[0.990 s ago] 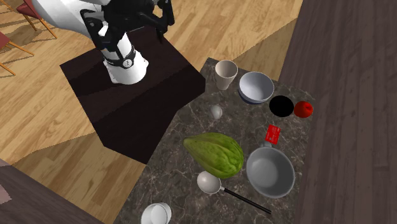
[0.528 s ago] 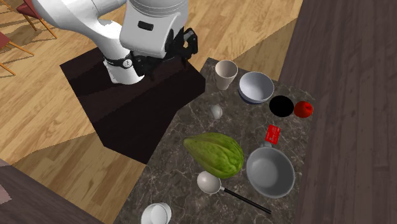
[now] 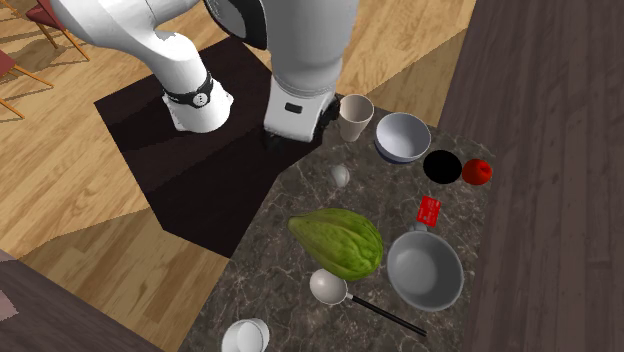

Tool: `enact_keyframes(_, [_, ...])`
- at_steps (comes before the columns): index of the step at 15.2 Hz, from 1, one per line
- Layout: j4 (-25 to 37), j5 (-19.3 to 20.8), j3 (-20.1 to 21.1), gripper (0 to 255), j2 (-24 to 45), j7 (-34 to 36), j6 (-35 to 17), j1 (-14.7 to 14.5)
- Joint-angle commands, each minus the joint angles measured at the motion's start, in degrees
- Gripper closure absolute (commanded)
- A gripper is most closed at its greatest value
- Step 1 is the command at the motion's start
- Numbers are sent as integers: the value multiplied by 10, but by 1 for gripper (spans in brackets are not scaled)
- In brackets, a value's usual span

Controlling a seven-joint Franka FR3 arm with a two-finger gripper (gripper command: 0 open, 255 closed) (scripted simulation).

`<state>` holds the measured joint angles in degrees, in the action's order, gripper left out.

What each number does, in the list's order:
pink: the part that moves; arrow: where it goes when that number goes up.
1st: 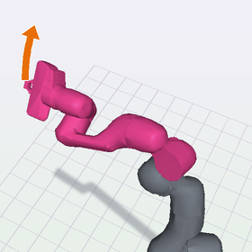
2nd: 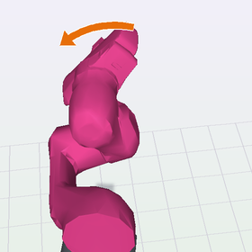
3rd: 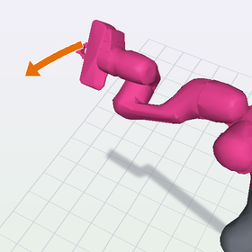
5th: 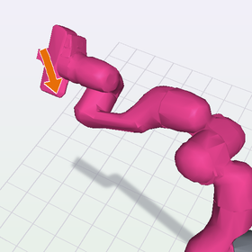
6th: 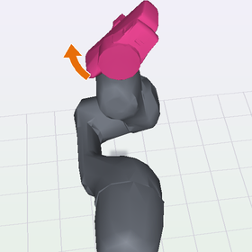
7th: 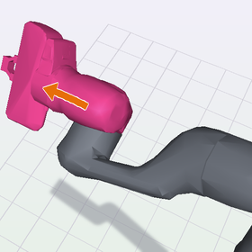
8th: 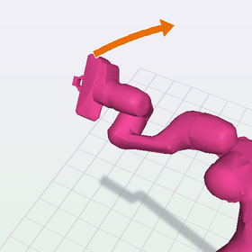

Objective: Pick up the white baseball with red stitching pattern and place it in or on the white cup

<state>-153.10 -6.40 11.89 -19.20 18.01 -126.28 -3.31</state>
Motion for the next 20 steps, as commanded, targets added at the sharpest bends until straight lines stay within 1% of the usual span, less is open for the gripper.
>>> enact_keyframes(1, [-2,0,10,0,39,11,-45,-2])
enact_keyframes(6, [19,19,33,0,162,55,-150,-6])
enact_keyframes(10, [52,60,39,0,267,104,-222,-15])
enact_keyframes(13, [86,97,29,0,344,144,-266,-32])
enact_keyframes(17, [142,136,4,0,443,187,-311,-68])
enact_keyframes(20, [153,144,-6,0,471,195,-328,-78])
